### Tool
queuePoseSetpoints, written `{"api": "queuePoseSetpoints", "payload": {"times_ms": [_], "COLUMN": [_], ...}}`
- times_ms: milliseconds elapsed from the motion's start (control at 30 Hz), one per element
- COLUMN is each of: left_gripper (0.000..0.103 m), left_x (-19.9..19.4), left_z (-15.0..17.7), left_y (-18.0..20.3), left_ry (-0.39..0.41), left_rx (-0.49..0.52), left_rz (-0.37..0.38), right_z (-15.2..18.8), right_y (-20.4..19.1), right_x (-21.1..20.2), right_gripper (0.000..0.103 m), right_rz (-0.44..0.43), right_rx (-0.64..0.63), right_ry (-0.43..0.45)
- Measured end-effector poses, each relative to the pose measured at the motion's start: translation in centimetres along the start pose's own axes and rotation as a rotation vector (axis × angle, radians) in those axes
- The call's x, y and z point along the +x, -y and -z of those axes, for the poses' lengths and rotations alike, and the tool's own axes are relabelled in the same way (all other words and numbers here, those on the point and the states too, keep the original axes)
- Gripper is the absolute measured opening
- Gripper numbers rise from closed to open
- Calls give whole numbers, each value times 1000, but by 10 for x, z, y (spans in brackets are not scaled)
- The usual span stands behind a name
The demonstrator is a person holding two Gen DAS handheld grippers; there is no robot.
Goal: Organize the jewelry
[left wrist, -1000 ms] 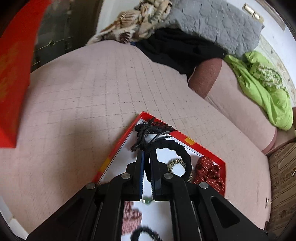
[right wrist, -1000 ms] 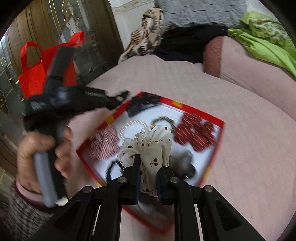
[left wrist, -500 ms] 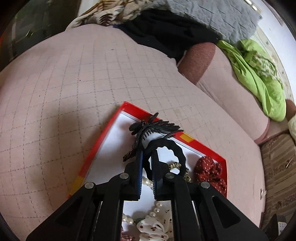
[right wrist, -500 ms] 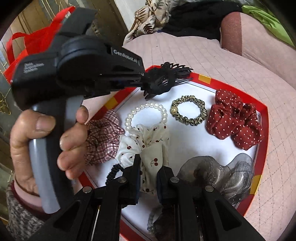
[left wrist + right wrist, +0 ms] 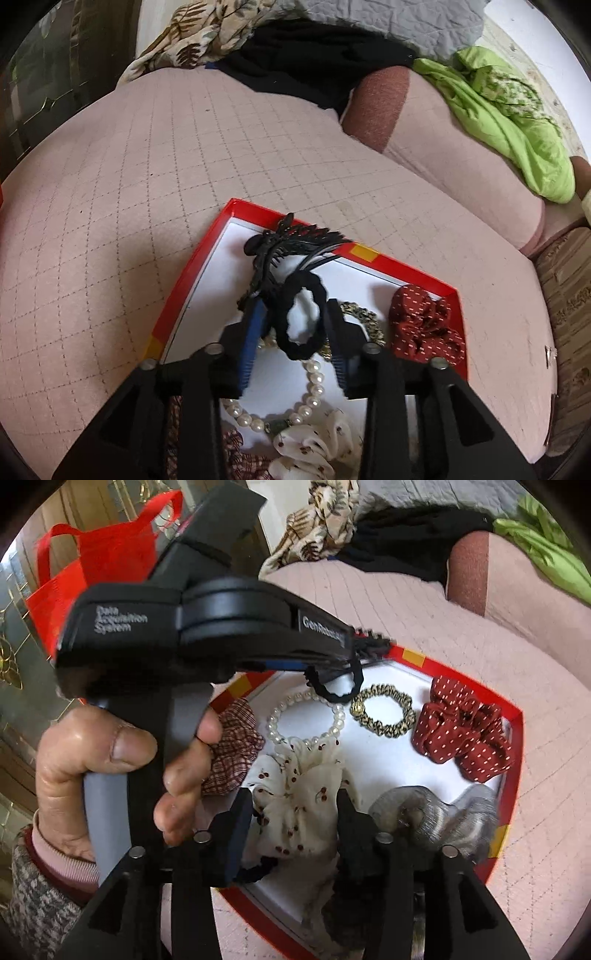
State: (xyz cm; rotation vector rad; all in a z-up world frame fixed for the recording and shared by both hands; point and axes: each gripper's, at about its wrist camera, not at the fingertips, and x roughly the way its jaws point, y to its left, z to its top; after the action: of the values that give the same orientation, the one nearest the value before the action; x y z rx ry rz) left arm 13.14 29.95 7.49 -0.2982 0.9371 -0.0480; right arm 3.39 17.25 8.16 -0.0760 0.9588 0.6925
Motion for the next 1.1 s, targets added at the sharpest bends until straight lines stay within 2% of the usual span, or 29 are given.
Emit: {"api": "queuePoseSetpoints", "payload": {"times_ms": [100,333,467,667,733,833,900,1000,1100], "left_gripper": [39,61,72,74,85,96,100,100,101], "left_x": [-11,-44,-60,-87,-104,-128,-144,-161,-176], "left_z": [3,9,13,22,29,43,58,81,99], "left_y": [0,-3,-3,-6,-1,7,16,29,44], "left_ry": [16,118,214,339,411,507,538,540,525], "left_rx": [9,11,-1,-41,-49,-55,-60,-48,-23], "left_rz": [49,77,-53,-241,-313,-365,-415,-452,-433], "right_z": [5,17,20,34,39,49,55,64,73], "right_y": [1,3,5,16,19,27,33,43,53], "right_x": [-11,-36,-50,-73,-82,-98,-107,-124,-138], "right_gripper": [51,54,54,57,57,57,57,58,58], "right_rz": [4,16,41,86,102,133,155,180,209], "right_rx": [-10,-2,2,30,38,51,61,91,118], "right_ry": [10,22,32,40,44,55,61,70,84]}}
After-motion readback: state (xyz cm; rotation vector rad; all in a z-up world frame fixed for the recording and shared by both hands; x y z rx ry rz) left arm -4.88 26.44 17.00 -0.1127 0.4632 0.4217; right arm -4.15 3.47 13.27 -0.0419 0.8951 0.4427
